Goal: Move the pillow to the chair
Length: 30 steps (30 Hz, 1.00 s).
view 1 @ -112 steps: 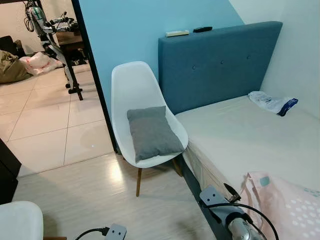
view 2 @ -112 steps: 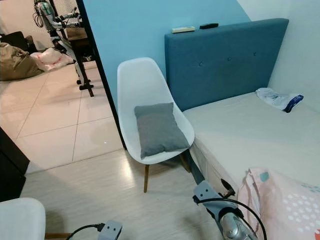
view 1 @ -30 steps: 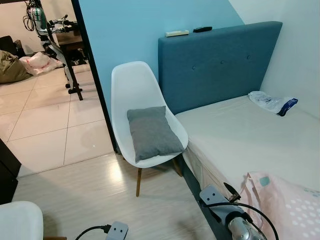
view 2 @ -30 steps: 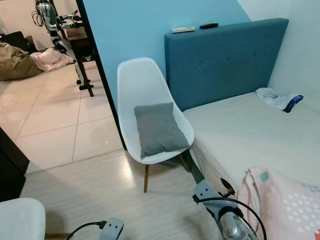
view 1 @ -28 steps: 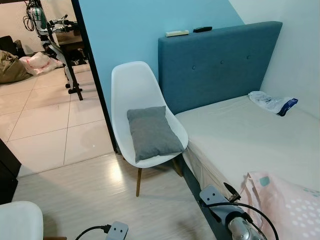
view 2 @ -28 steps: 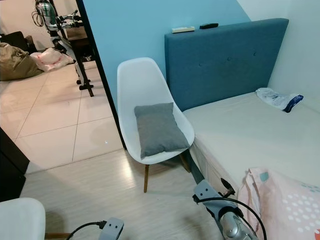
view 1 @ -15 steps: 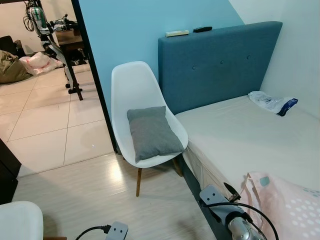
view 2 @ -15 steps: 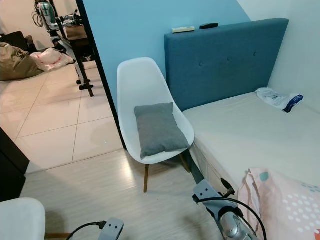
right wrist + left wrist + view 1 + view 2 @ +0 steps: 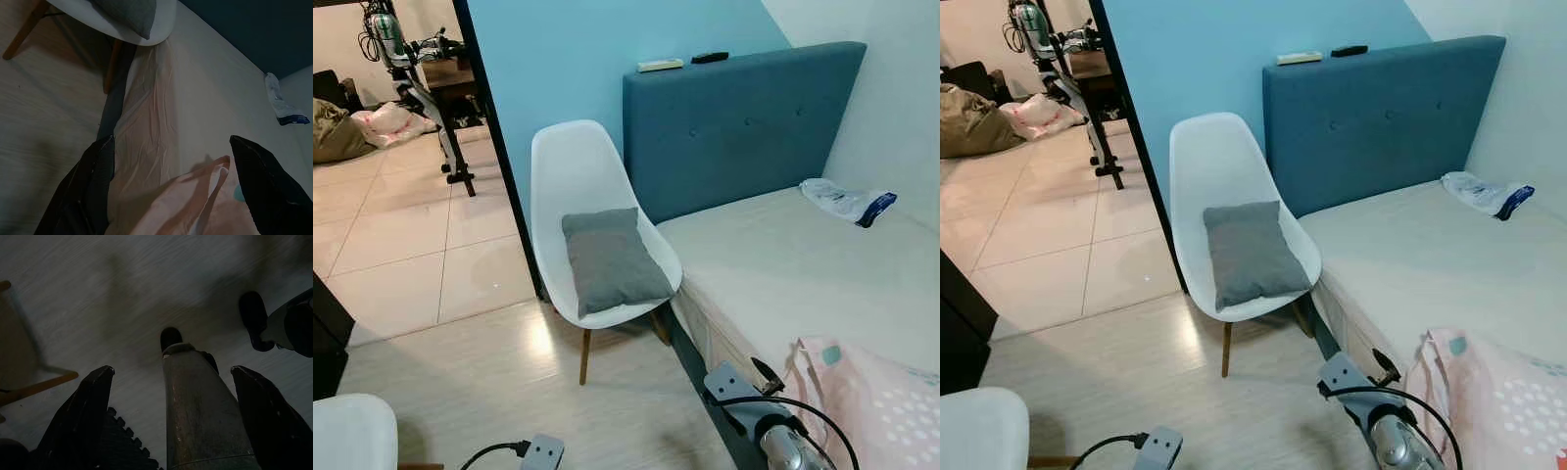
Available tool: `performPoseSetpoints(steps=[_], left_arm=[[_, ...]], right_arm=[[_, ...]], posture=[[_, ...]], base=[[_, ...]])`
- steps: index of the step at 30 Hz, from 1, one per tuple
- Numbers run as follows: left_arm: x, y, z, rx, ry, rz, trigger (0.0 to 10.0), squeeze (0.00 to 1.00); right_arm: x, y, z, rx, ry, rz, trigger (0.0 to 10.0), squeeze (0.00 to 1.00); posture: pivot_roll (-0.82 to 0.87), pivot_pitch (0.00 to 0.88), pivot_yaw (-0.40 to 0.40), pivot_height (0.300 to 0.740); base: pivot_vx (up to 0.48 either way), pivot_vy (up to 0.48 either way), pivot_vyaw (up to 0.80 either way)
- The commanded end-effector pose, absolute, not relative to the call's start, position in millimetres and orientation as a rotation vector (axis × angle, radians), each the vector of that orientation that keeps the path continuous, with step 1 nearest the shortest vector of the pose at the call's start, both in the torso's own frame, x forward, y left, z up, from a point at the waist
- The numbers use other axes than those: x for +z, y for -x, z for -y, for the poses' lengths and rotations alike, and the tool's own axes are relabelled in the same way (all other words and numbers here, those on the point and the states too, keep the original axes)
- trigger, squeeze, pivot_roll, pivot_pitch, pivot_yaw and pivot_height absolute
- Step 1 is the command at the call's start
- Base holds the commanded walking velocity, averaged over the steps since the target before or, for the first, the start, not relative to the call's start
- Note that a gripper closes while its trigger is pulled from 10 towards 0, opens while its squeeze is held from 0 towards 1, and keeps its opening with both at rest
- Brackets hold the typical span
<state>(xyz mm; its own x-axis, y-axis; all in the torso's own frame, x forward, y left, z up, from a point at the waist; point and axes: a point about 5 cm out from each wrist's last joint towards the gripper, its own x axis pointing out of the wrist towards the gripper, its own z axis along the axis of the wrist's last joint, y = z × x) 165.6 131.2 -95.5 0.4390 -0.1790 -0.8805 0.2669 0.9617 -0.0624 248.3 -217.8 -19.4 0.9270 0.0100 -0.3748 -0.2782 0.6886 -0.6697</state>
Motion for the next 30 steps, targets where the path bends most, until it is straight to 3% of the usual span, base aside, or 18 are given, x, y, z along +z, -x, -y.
performPoseSetpoints(steps=[1, 30], left_arm=[[-95.8, -165.2, -136.3, -0.266, -0.097, -1.088, 10.0, 0.00], [-95.7, -165.7, -137.0, -0.266, -0.106, -1.087, 10.0, 0.00]], right_arm=[[-19.5, -249.4, 216.4, 0.155, 0.782, -0.363, 10.0, 0.00], [-19.9, -249.4, 215.5, 0.155, 0.782, -0.366, 10.0, 0.00]], posture=[[-0.08, 0.000, 0.025, 0.740], [-0.07, 0.000, 0.022, 0.740]], base=[[0.000, 0.000, 0.00], [0.000, 0.000, 0.00]])
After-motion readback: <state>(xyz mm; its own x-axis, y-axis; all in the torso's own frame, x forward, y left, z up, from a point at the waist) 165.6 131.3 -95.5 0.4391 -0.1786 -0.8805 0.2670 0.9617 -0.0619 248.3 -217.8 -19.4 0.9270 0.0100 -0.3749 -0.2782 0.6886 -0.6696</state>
